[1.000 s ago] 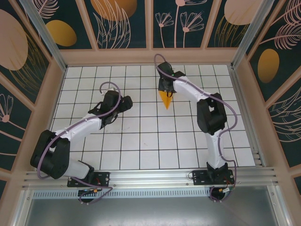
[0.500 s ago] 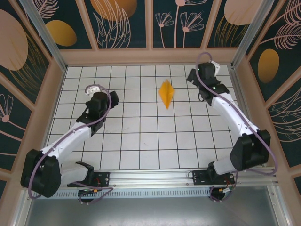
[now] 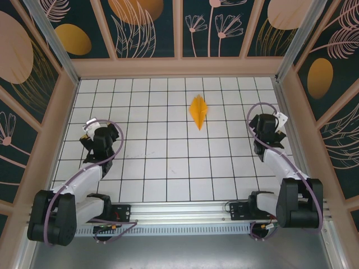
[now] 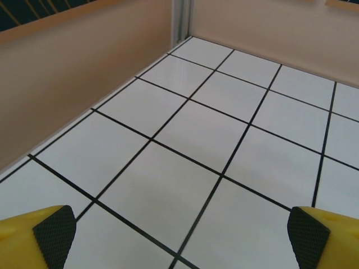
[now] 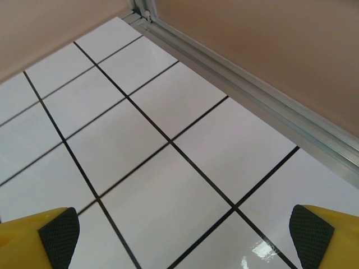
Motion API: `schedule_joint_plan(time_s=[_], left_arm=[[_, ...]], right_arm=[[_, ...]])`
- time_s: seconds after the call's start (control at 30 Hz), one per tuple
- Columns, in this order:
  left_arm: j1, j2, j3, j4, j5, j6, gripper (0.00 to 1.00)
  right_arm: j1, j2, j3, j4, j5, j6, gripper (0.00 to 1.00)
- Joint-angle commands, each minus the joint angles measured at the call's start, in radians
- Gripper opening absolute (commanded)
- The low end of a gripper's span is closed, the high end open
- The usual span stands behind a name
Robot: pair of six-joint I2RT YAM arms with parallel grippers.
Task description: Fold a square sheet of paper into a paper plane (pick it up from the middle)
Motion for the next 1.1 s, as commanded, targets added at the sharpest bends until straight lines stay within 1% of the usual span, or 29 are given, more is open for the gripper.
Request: schedule_joint_plan(time_s=[0.0,0.17,0.33,0.4,0.5,0.67,0.8,0.83,0.93,1.0,1.07], left_arm=[[0.035,-0.011,-0.059,0.256,0.032,0.137,0.99],[0.089,0.059,-0.106,0.439,0.179,0.208,0.99],[0.119,0.177,-0.150,0.674,0.298,0.240,0.98],[0.125,0.222,-0.159,0.753,0.343,0.242,0.98],[0.130,0.251,-0.157,0.804,0.384,0.238,0.98],[0.145,0.334,-0.141,0.872,0.424,0.243,0.98],[0.155,0.404,-0.137,0.930,0.445,0.237,0.99],[0.156,0.419,-0.137,0.939,0.447,0.236,0.98],[0.156,0.442,-0.145,0.974,0.442,0.237,0.98],[0.156,0.446,-0.151,0.989,0.418,0.230,0.98],[0.156,0.445,-0.147,0.982,0.416,0.230,0.99]], right_arm=[[-0.004,0.028,-0.059,0.244,-0.026,-0.089,0.99],[-0.002,0.082,-0.132,0.455,-0.098,-0.200,0.99],[-0.002,0.129,-0.206,0.682,-0.189,-0.284,0.99],[-0.002,0.150,-0.223,0.745,-0.222,-0.303,0.99],[-0.002,0.189,-0.238,0.830,-0.277,-0.326,0.99],[-0.006,0.243,-0.256,0.934,-0.332,-0.336,0.98],[-0.006,0.316,-0.264,1.008,-0.354,-0.341,0.98],[-0.007,0.313,-0.265,1.004,-0.358,-0.341,0.98],[-0.009,0.330,-0.282,1.046,-0.383,-0.347,0.99],[-0.018,0.347,-0.292,1.081,-0.416,-0.350,0.99],[-0.020,0.349,-0.292,1.078,-0.423,-0.350,0.99]])
